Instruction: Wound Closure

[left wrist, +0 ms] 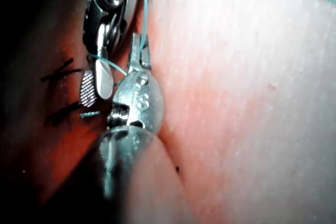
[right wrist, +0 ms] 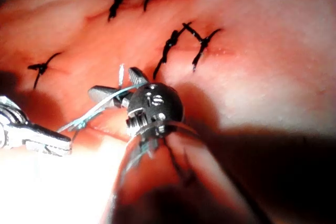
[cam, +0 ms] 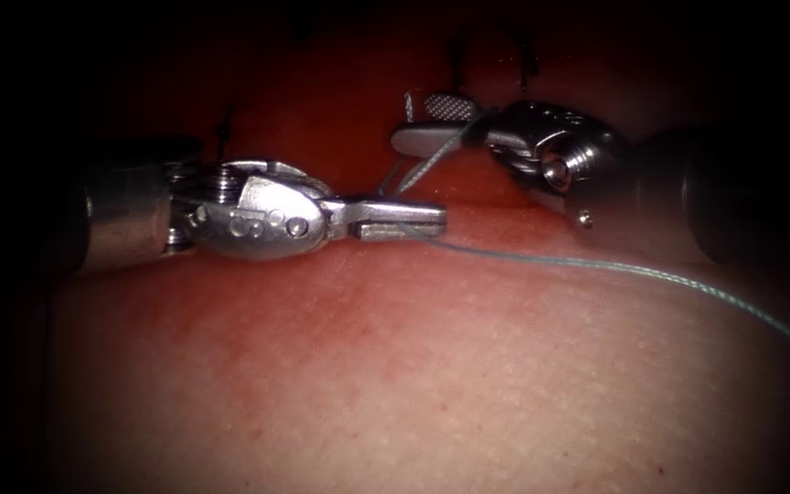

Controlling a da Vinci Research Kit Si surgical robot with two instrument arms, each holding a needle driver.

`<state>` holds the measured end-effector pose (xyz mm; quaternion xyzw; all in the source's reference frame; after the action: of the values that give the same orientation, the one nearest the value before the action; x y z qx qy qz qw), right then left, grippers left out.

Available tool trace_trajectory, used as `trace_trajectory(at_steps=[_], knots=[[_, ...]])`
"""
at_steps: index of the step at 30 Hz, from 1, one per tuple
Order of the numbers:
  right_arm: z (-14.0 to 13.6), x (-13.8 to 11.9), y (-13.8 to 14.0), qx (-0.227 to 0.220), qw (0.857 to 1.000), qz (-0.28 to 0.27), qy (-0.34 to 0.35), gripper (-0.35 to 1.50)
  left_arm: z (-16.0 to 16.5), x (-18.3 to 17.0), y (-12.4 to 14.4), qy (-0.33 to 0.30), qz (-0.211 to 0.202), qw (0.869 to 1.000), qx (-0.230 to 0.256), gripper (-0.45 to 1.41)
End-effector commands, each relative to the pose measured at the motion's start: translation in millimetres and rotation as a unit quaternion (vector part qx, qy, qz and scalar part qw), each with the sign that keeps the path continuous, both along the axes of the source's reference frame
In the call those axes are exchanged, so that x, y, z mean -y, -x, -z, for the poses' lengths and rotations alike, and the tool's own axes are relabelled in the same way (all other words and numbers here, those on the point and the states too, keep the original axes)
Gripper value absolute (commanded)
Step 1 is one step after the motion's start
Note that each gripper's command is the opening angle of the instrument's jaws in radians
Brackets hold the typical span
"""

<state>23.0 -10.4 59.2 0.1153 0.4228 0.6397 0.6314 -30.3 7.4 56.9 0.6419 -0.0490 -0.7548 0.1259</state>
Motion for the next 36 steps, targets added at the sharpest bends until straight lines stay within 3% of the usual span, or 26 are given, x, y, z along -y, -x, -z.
trace_trajectory(at_steps=[1, 15, 17, 19, 20, 25, 28, 36], knots=[[-0.9, -0.5, -1.1, -0.001, 1.0, 0.0, -0.003, 0.71, -0.6, -0.4, 0.6, 0.0, -0.002, 1.0, -0.001, -0.45], [-3.5, -0.8, -3.3, -0.031, 0.998, 0.02, -0.054, 0.74, -1.0, -0.6, 0.2, -0.005, -0.002, 1.0, -0.001, -0.45], [-3.3, -0.6, -3.6, -0.037, 0.997, 0.023, -0.057, 0.56, -0.9, -0.6, 0.0, -0.005, -0.002, 1.0, -0.001, -0.45], [-3.0, -0.4, -3.6, -0.039, 0.997, 0.025, -0.059, -0.2, -0.9, -0.6, -0.2, -0.005, -0.003, 1.0, 0.0, -0.45], [-2.8, -0.3, -3.6, -0.04, 0.997, 0.026, -0.059, -0.35, -0.9, -0.6, -0.3, -0.008, -0.003, 1.0, 0.0, -0.45], [-1.8, -0.3, -3.6, -0.044, 0.997, 0.025, -0.053, -0.35, -0.6, -1.1, -1.5, -0.014, -0.005, 1.0, 0.002, -0.45], [-0.1, -0.9, -3.6, -0.036, 0.999, 0.024, -0.003, -0.35, -0.2, -2.2, -3.4, -0.022, -0.001, 1.0, -0.003, -0.45], [2.5, -0.5, -3.8, -0.035, 0.998, 0.033, 0.046, -0.35, 0.2, -6.0, -7.7, -0.039, 0.015, 0.999, -0.02, -0.45]])
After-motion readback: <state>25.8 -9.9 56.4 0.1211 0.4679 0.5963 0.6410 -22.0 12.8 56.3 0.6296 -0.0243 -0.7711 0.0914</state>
